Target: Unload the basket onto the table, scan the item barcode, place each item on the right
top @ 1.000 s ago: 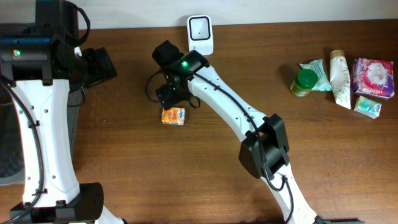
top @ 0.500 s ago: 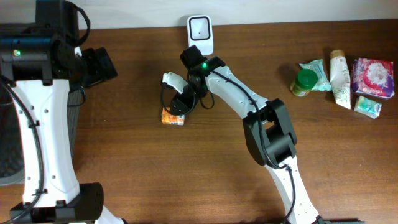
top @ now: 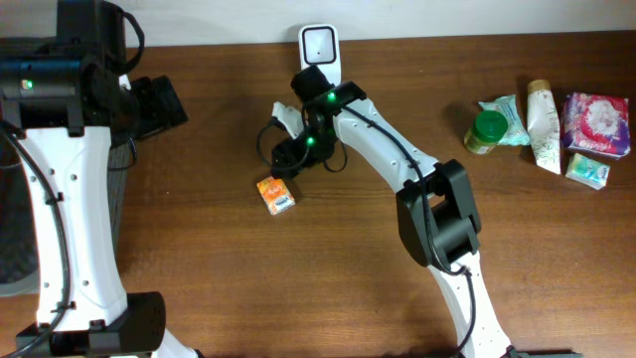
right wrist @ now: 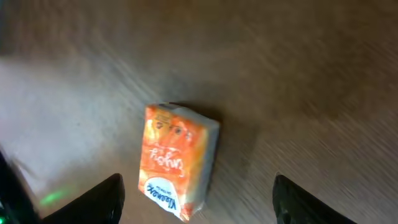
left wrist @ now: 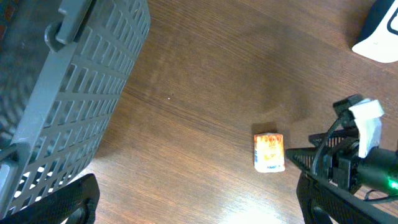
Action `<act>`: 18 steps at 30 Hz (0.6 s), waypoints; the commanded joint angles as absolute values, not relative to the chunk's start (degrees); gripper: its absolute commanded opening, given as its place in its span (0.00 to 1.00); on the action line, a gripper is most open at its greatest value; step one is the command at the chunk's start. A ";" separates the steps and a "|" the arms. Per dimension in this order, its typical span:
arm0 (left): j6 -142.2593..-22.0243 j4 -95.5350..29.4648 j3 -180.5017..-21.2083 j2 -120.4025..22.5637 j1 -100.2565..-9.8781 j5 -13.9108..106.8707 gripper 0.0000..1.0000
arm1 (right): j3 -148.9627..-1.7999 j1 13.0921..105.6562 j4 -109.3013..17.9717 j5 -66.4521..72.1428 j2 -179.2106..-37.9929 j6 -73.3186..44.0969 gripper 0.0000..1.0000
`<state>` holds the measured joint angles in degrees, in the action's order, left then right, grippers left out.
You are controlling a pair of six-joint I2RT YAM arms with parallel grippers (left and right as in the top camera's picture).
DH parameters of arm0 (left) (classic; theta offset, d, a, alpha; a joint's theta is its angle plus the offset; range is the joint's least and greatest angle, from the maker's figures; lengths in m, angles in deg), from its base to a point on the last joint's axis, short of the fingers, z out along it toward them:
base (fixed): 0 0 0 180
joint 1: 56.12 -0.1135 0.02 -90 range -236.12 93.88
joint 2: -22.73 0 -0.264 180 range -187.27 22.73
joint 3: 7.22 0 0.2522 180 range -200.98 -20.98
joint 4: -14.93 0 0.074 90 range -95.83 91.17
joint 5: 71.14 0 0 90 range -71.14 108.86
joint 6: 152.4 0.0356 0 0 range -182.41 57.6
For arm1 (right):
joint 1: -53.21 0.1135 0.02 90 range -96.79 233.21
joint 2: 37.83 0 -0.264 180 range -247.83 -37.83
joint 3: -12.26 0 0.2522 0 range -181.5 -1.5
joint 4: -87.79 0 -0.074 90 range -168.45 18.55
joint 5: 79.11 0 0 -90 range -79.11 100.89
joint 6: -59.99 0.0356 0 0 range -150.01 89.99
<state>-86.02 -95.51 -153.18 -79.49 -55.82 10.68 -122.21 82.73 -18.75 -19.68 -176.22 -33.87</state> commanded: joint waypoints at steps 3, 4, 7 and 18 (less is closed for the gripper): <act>-86.37 -95.54 -153.31 -78.61 -55.93 10.46 0.99 | -122.89 83.36 -17.61 -17.21 -174.12 -31.20 0.94; -86.37 -95.54 -153.33 -78.61 -55.93 10.46 0.99 | -122.63 83.71 -17.87 -15.63 -174.16 -31.16 0.70; -86.37 -95.56 -153.33 -78.61 -55.93 10.46 0.99 | -119.89 83.45 -17.81 -17.36 -174.27 -30.52 0.56; -86.37 -95.56 -153.33 -78.61 -55.93 10.46 0.99 | -115.28 85.13 -21.74 -27.22 -178.80 -29.47 0.42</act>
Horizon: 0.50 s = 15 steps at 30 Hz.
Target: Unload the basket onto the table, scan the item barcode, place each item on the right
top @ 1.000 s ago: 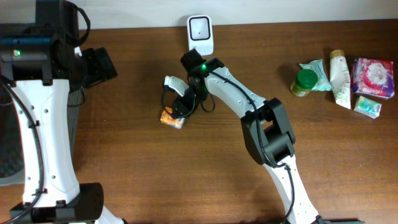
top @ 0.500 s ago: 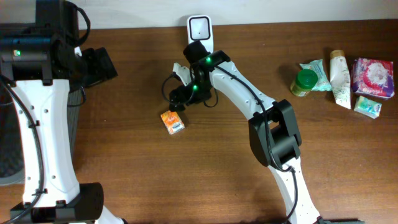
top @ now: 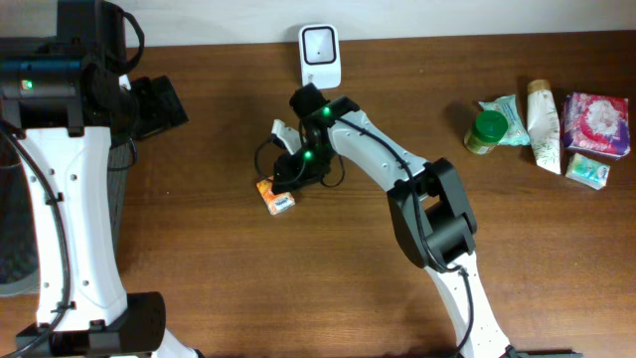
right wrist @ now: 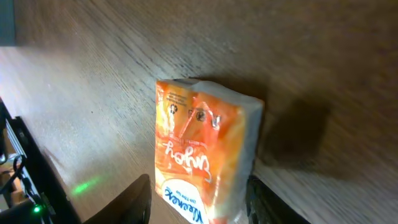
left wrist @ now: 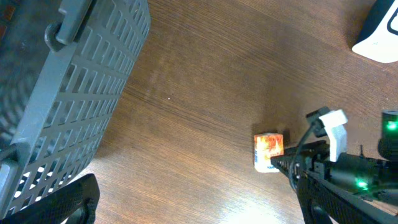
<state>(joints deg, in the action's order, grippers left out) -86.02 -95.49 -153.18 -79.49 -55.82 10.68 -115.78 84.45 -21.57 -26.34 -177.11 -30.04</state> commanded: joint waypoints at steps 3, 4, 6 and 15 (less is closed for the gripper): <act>-86.37 -95.56 -153.31 -78.61 -55.91 10.46 0.99 | -115.28 85.11 -21.94 -25.95 -181.11 -29.47 0.41; -86.37 -95.56 -153.33 -78.61 -55.91 10.46 0.99 | -115.28 85.13 -21.96 -25.95 -181.57 -29.47 0.33; -86.37 -95.56 -153.33 -78.61 -55.93 10.46 0.99 | -115.32 85.11 -21.98 -26.04 -181.55 -29.45 0.13; -86.37 -95.56 -153.31 -78.61 -55.93 10.46 0.99 | -121.62 68.96 -17.33 -66.19 -177.79 -33.17 0.04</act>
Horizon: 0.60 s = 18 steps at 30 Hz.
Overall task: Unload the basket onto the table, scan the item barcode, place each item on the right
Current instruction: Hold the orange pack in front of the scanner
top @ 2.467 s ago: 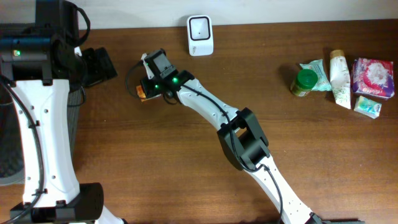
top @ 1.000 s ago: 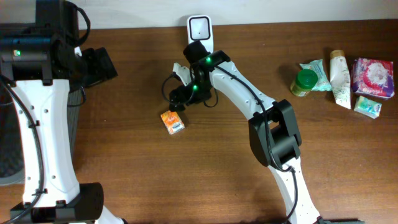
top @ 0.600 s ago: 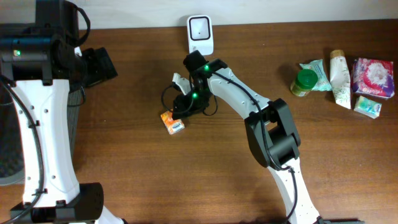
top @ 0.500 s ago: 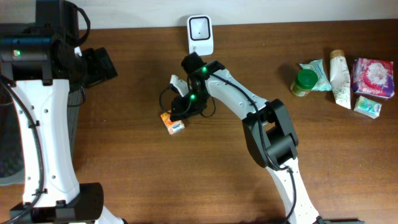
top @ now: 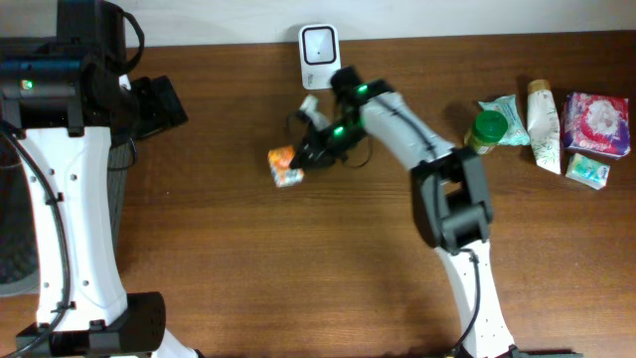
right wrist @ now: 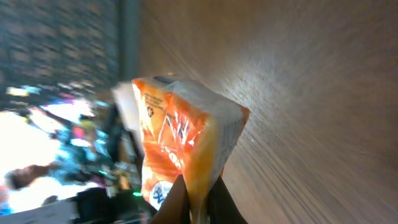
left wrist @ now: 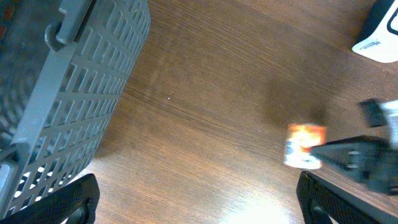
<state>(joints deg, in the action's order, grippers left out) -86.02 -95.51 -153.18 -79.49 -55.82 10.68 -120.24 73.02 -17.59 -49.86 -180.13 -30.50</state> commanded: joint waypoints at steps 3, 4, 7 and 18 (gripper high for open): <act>-86.37 -95.56 -153.33 -78.61 -55.93 10.46 0.99 | -121.62 64.94 -17.31 -74.74 -177.79 -36.03 0.04; -86.37 -95.56 -153.33 -78.61 -55.93 10.46 0.99 | -121.62 63.76 -17.35 -78.06 -177.79 -37.04 0.04; -86.37 -95.56 -153.33 -78.61 -55.93 10.46 0.99 | -121.64 61.22 -17.37 -78.06 -177.79 -36.56 0.04; -86.37 -95.54 -153.33 -78.61 -55.93 10.46 0.99 | -121.62 54.80 -17.81 -78.06 -177.79 -53.60 0.04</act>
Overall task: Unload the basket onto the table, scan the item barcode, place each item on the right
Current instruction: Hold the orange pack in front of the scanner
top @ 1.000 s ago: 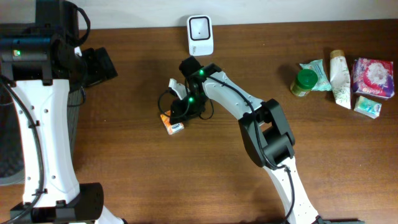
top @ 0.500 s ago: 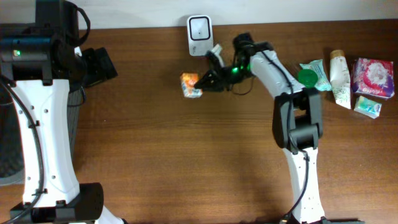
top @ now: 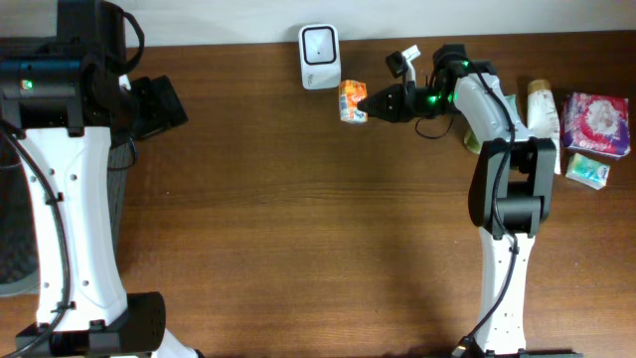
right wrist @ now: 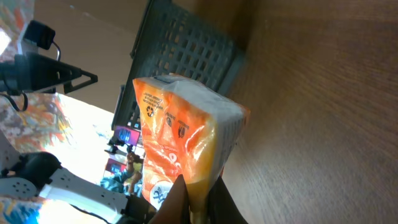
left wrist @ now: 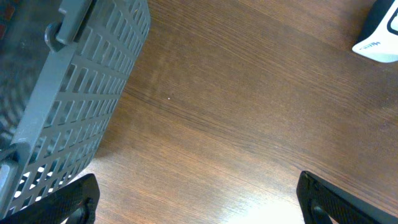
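Observation:
My right gripper is shut on the small orange tissue pack, holding it off the table just right of the white barcode scanner at the back edge. In the right wrist view the orange pack fills the frame, pinched at its lower edge between my fingers. My left gripper is open over bare wood at the far left, beside the grey basket. A corner of the scanner shows in the left wrist view.
Several items lie at the back right: a green-capped jar, a teal packet, a white tube, a pink pack and a small teal pack. The grey basket stands at the left edge.
My right gripper has moved right and toward the back with the orange pack, from mid-table left of the scanner to just right of it. The pack has left the left wrist view.
The orange pack lay on the table with my right gripper open above it. Then the fingers straddled it on the wood. Then the gripper held it lifted, left of the scanner, and now holds it beside the scanner. The left arm stayed still.

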Action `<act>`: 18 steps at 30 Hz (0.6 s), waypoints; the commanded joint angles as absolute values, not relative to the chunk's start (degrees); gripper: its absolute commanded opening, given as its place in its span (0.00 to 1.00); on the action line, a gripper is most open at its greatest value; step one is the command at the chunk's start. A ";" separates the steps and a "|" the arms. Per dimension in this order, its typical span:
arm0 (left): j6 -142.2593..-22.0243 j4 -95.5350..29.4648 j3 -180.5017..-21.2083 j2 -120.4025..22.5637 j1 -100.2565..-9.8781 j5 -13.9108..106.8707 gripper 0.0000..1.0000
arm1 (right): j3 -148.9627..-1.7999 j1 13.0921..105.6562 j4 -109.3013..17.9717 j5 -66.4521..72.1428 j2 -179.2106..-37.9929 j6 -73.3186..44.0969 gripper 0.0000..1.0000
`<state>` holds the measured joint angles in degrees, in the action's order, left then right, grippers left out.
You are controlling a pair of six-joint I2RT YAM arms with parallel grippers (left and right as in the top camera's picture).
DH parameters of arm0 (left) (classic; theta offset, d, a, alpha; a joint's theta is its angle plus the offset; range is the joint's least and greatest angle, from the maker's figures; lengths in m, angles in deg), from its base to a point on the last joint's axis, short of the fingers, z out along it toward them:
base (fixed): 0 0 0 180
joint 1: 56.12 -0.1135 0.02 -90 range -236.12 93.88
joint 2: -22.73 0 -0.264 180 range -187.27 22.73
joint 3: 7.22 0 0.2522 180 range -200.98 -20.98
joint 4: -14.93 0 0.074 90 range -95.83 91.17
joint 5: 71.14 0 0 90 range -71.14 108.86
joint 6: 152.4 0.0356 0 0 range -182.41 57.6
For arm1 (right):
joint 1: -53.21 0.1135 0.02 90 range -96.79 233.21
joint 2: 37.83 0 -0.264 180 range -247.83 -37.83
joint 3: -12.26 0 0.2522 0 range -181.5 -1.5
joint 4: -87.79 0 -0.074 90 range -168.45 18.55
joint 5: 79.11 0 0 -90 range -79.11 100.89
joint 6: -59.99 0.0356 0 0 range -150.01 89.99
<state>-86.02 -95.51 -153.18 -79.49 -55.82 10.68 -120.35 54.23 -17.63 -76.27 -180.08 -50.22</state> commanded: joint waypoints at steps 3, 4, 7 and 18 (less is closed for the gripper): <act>-86.37 -95.56 -153.33 -78.61 -55.93 10.46 0.99 | -121.62 54.80 -19.25 -78.06 -177.79 -57.04 0.04; -86.37 -95.56 -153.33 -78.61 -55.93 10.46 0.99 | -121.62 54.82 -19.91 -78.06 -177.79 -57.04 0.04; -86.37 -95.56 -153.33 -78.61 -55.93 10.46 0.99 | -121.62 55.87 -21.96 -77.97 -177.79 -57.01 0.04; -86.37 -95.56 -153.33 -78.61 -55.93 10.46 0.99 | -121.62 60.32 -21.70 -72.05 -177.79 -56.97 0.04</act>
<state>-86.02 -95.51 -153.18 -79.49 -55.82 10.68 -120.35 60.17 -21.65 -72.90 -180.08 -55.94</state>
